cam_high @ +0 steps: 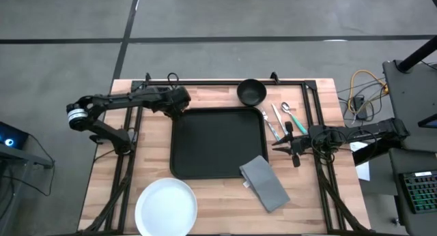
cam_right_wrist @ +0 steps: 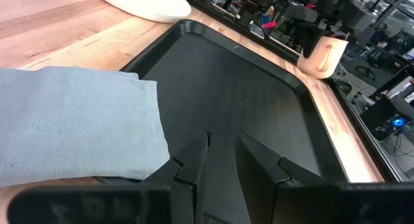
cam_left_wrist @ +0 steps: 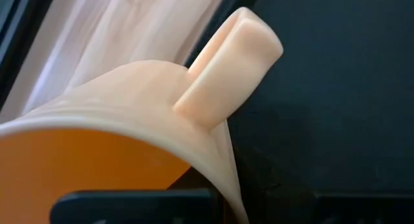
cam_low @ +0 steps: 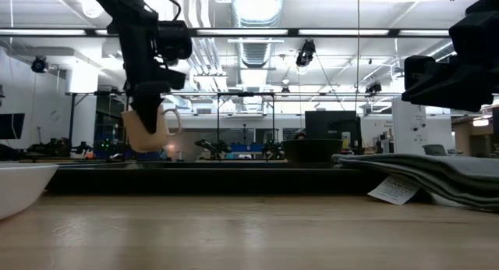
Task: Set up tray
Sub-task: Put the yellow mug on the black serving tray
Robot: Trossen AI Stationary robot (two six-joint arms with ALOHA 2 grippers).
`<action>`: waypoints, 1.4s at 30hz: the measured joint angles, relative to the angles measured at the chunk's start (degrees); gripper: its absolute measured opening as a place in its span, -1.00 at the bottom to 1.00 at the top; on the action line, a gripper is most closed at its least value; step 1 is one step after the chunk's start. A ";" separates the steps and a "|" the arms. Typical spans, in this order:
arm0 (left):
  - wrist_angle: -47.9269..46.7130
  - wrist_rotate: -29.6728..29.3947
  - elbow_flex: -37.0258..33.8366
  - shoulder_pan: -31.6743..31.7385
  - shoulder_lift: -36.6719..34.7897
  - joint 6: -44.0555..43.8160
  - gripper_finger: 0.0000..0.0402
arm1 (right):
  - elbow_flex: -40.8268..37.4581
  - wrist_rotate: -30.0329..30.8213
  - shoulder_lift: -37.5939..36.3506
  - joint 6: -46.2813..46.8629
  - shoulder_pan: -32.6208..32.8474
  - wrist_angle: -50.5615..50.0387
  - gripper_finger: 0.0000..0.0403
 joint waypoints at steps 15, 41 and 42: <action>1.71 0.98 -0.21 -5.66 0.20 -3.82 -1.00 | 0.00 -0.01 0.02 -0.06 0.00 0.01 -0.66; -1.41 4.47 9.16 -6.91 16.07 -2.81 -1.00 | 0.00 0.00 0.02 -0.06 -0.02 0.14 -0.66; -2.09 4.47 9.46 -6.91 16.38 -2.87 -1.00 | 0.00 -0.01 0.02 -0.06 0.00 0.12 -0.66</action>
